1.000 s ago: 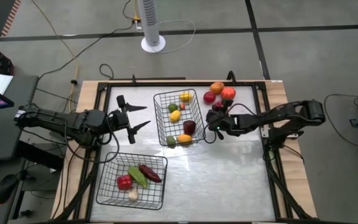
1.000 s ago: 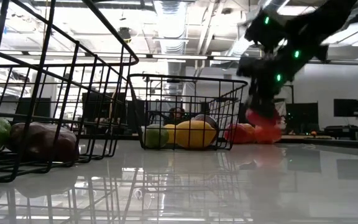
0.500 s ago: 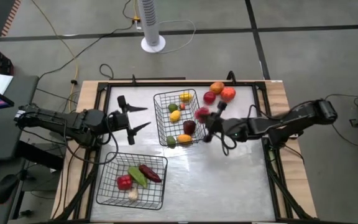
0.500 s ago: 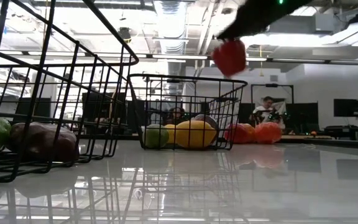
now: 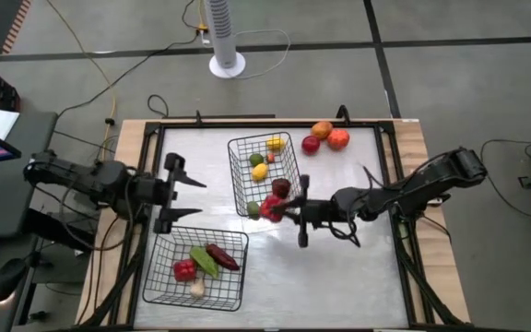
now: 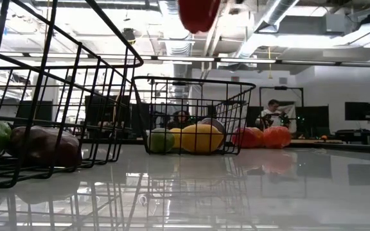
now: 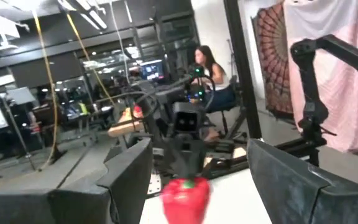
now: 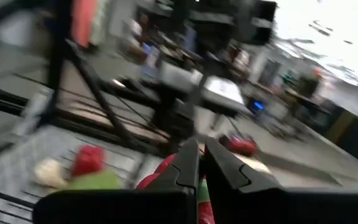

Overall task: Sort produce into baskets
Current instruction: Put the red bell pepper into the bottom black wire basket, then put the red tomato into the top black wire basket

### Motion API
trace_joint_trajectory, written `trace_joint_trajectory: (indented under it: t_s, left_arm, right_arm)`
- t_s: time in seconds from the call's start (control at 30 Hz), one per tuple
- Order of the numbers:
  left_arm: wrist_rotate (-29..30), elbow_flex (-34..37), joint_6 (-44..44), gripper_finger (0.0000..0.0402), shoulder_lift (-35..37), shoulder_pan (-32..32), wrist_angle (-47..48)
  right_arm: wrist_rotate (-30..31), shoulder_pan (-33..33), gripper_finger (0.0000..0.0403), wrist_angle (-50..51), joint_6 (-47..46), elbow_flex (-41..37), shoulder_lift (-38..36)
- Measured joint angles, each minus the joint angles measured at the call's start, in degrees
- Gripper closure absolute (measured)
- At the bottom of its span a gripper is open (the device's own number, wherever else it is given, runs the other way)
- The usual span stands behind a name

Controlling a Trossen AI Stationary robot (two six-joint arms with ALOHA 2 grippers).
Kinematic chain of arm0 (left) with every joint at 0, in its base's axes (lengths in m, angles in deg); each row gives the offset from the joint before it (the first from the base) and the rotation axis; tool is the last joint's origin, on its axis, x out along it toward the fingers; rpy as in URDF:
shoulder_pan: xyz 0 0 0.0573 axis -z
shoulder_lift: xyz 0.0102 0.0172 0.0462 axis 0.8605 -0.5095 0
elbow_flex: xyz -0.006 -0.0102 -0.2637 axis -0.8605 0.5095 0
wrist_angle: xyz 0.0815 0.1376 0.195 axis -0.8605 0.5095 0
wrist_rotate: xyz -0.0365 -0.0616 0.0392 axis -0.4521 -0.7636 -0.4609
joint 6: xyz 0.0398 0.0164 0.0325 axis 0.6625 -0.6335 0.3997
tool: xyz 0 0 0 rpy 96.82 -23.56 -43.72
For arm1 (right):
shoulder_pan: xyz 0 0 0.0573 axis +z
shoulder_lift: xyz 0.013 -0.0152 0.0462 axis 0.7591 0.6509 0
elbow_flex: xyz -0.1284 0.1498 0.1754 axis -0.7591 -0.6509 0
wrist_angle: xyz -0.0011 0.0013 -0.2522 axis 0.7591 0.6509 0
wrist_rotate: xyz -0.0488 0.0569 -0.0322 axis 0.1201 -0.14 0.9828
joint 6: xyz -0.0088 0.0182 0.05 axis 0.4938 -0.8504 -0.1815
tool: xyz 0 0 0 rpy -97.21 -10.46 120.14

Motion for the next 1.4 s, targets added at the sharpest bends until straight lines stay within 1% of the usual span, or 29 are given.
trace_joint_trajectory:
  t_s: [0.1,0.17,0.23,0.37,0.43,0.57,0.77,0.9,1.0,1.1,1.23,1.27,1.33,1.4]
  left_arm:
    - [4.07,0.00,0.64,0.0152,1.89,2.24,1.67]
    - [6.14,0.00,1.26,0.0152,2.62,3.44,2.39]
    - [7.26,0.00,1.58,0.0152,3.00,4.31,2.60]
    - [9.01,0.00,2.63,0.0152,2.98,5.28,2.82]
    - [9.66,0.00,2.79,0.0152,2.94,5.45,2.82]
    - [11.00,0.00,2.81,0.0152,2.95,5.42,3.45]
    - [11.00,0.02,2.74,0.0152,2.92,5.43,3.62]
    - [11.00,0.02,2.72,0.0152,2.90,5.43,3.68]
    - [11.00,0.02,2.70,0.0152,2.90,5.43,3.81]
    - [11.03,0.02,2.70,0.0152,2.90,5.43,3.86]
    - [11.03,0.02,2.68,0.0152,2.90,5.43,3.88]
    - [11.03,0.02,2.67,0.0152,2.90,5.43,3.88]
    - [11.00,0.02,2.64,0.0152,2.89,5.43,3.91]
    - [11.03,0.02,2.49,0.0152,2.90,5.43,4.02]
  right_arm:
    - [-5.15,-0.05,0.0360,-6.72,-1.31,0.00,3.59]
    - [-6.85,-0.07,0.0360,-10.08,-2.37,0.40,6.02]
    - [-8.46,-0.07,0.0360,-11.16,-3.25,2.42,8.65]
    - [-12.50,-0.11,0.0360,-9.07,-4.45,8.56,13.94]
    - [-14.86,0.10,0.0360,-6.35,-4.50,12.19,16.83]
    - [-17.16,0.98,0.0360,-0.47,-4.55,18.90,21.99]
    - [-22.70,1.55,0.0359,3.82,-4.44,25.42,27.75]
    - [-22.45,1.36,0.0353,4.85,-5.05,26.38,29.79]
    - [-22.35,0.36,0.0338,5.04,-7.87,26.45,30.07]
    - [-22.35,-0.67,0.0311,5.94,-10.51,26.47,30.03]
    - [-22.16,-1.12,0.0260,8.04,-11.13,26.47,30.02]
    - [-21.70,-1.31,0.0247,9.32,-10.81,26.47,29.78]
    - [-19.53,-1.47,0.0223,16.24,-9.31,26.41,27.62]
    - [-13.58,-2.06,0.0204,23.83,-9.22,26.40,24.16]
